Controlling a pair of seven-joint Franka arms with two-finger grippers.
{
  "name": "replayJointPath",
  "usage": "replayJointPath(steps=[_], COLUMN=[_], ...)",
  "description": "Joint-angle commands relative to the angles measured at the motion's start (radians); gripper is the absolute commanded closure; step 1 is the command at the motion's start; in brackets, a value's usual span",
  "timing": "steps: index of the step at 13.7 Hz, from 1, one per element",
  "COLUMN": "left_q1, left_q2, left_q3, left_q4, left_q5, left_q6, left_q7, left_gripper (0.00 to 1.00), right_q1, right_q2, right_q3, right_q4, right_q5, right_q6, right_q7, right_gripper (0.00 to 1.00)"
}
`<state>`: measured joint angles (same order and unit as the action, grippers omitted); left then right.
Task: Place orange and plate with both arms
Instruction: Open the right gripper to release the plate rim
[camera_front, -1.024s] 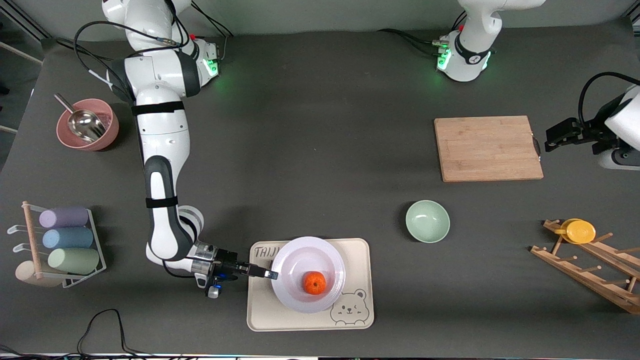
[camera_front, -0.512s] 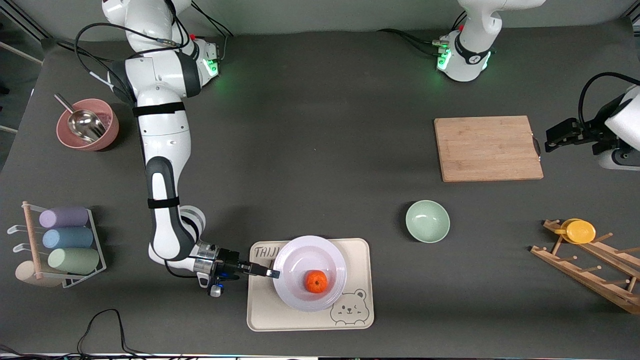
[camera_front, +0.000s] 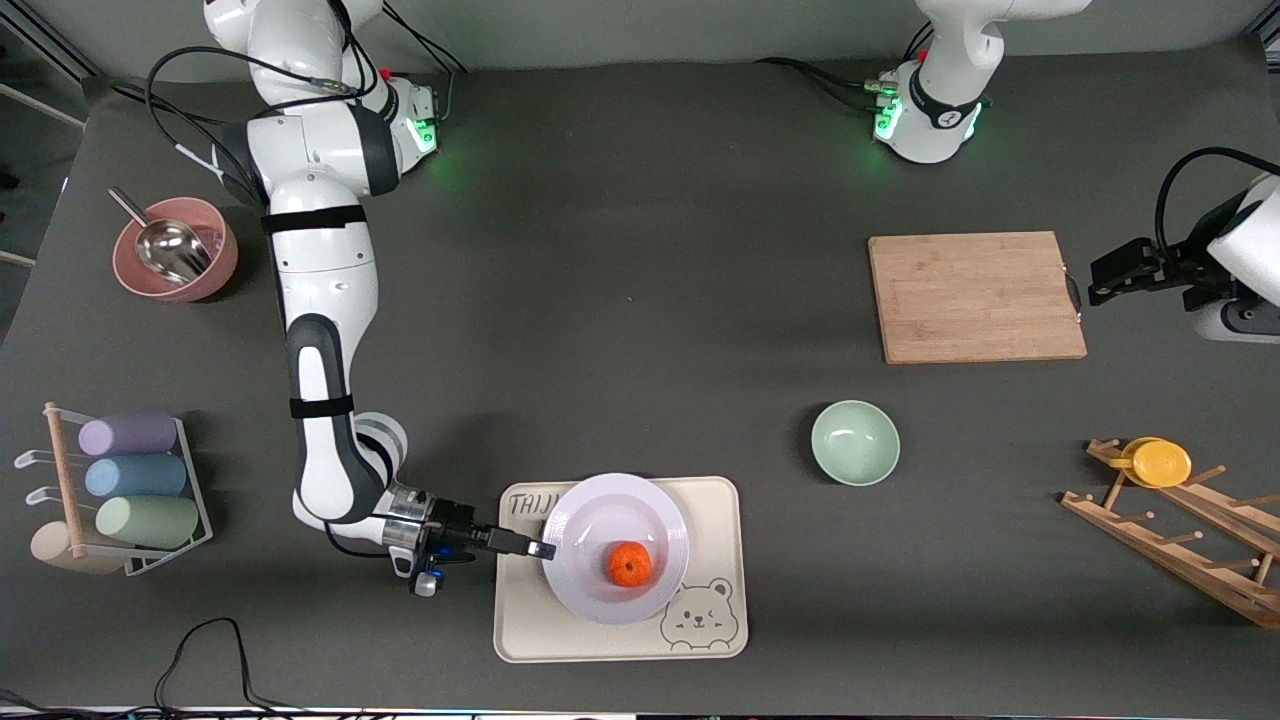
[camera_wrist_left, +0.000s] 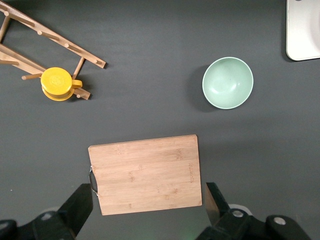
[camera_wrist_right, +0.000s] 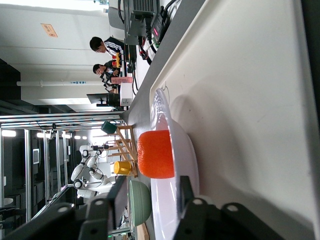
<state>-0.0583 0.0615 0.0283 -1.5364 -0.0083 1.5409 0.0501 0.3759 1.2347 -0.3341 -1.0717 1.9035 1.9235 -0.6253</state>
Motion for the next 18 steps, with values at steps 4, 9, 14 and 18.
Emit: replayJointPath(steps=[4, 9, 14, 18], left_q1=[-0.009, -0.009, -0.008, -0.009], left_q2=[-0.003, 0.000, -0.002, -0.005], left_q3=[0.002, 0.002, 0.002, 0.002], left_q4=[-0.007, -0.007, -0.005, -0.005], left_q5=[-0.002, -0.001, -0.001, 0.005], left_q6=[0.013, 0.015, 0.015, 0.016], left_q7=[-0.004, -0.004, -0.004, -0.004], left_gripper=[0.00, 0.00, 0.00, 0.00], right_q1=[-0.017, -0.032, -0.060, -0.089], right_q2=[-0.012, -0.081, -0.216, -0.274], right_q3=[0.003, -0.005, -0.006, -0.014], right_q4=[0.024, 0.003, -0.123, -0.183], right_q5=[0.006, -0.088, -0.288, -0.513], right_q6=[-0.009, -0.014, -0.046, -0.047], right_q7=[0.001, 0.033, 0.070, 0.072], right_gripper=[0.00, 0.00, 0.00, 0.00])
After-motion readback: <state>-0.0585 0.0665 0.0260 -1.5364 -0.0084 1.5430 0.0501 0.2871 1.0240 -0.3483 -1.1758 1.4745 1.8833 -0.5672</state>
